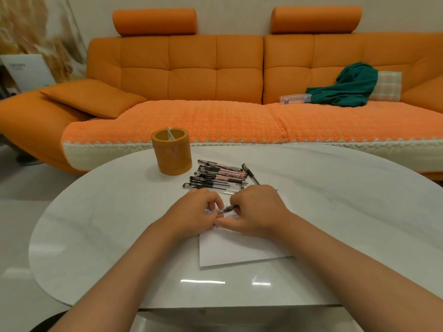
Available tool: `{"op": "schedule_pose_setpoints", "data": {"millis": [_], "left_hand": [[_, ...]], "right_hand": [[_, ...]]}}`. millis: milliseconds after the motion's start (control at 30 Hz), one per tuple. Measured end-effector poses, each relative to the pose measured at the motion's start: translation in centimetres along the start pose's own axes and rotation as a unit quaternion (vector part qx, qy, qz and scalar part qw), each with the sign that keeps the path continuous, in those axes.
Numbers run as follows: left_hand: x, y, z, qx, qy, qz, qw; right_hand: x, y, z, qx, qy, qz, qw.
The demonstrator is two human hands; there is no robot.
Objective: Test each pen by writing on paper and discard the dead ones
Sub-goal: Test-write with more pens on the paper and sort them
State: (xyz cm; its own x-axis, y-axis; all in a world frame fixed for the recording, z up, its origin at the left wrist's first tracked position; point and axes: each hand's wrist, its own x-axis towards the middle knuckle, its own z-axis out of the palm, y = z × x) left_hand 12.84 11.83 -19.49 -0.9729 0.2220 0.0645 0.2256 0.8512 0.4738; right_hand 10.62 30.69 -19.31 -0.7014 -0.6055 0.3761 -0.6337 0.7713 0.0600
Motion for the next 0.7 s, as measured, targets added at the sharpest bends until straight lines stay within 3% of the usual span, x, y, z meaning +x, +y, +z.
{"op": "schedule_pose_setpoints", "data": {"millis": [200, 367, 467, 567, 633, 700], "left_hand": [[-0.1, 0.1, -0.4, -0.011, -0.011, -0.021, 1.000], [0.1, 0.0, -0.4, -0.024, -0.024, -0.031, 0.999], [0.2, 0.2, -0.2, -0.026, -0.019, -0.040, 0.999], [0.4, 0.6, 0.1, -0.016, -0.013, -0.050, 0.999], [0.5, 0.8, 0.3, -0.009, -0.014, -0.060, 0.998], [0.6, 0.8, 0.4, -0.006, -0.017, -0.063, 0.998]], "right_hand": [[-0.1, 1.3, 0.4, 0.079, 0.088, -0.036, 0.992], [0.0, 1.4, -1.0, 0.262, 0.192, 0.016, 0.946], [-0.3, 1.3, -1.4, 0.354, 0.151, 0.105, 0.917], [-0.5, 1.2, -1.8, 0.537, 0.041, 0.203, 0.818], [-0.9, 1.2, -1.9, 0.596, -0.017, 0.243, 0.765], [-1.5, 1.2, -1.6, 0.599, -0.062, 0.257, 0.756]]}}
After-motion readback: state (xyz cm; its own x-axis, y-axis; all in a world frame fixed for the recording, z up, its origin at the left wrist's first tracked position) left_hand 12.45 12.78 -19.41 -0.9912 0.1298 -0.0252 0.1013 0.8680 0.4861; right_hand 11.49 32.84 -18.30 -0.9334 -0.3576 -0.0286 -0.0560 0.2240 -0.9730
